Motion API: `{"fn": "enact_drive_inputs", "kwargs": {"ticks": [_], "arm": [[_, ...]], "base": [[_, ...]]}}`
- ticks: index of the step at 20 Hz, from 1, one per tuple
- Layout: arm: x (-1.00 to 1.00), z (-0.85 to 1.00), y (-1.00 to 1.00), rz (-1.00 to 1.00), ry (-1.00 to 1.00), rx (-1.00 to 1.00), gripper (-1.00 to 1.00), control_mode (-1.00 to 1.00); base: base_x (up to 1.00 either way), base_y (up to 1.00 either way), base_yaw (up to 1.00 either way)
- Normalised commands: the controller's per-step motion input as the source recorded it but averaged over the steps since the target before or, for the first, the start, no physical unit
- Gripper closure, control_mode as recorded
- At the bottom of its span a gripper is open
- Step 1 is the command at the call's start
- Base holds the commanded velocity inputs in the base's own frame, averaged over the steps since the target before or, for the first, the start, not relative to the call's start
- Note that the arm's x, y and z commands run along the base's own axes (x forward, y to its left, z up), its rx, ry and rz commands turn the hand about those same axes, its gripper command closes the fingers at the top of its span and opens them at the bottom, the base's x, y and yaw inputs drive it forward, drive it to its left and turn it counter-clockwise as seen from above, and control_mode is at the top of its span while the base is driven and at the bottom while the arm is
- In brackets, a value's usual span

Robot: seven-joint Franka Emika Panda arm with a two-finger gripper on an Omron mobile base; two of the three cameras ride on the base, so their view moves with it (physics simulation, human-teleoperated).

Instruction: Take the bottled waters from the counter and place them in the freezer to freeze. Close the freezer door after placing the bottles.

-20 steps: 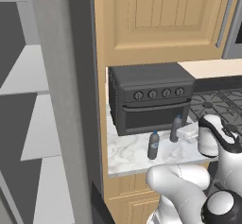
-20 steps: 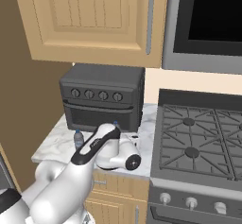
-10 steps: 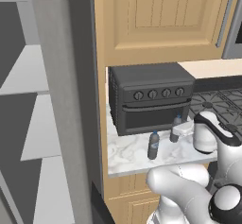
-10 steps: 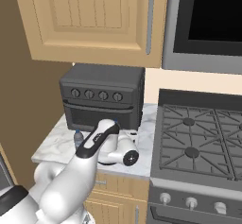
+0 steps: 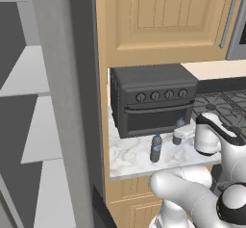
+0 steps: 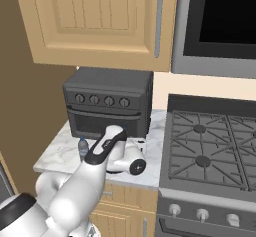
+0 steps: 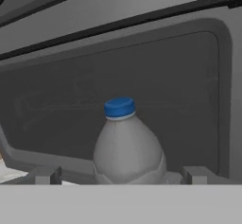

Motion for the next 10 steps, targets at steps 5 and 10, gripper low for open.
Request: {"fn": "enact_drive_inputs", "kwargs": {"ticks": [5, 10], "arm": [[0.12, -0.09, 0.0, -0.01, 0.0, 0.0, -1.0, -1.0], [0.14, -0.05, 0.0, -0.01, 0.0, 0.0, -1.0, -1.0]], "base": [[0.0, 0.0, 0.0], [0.0, 0.0, 0.0]]}}
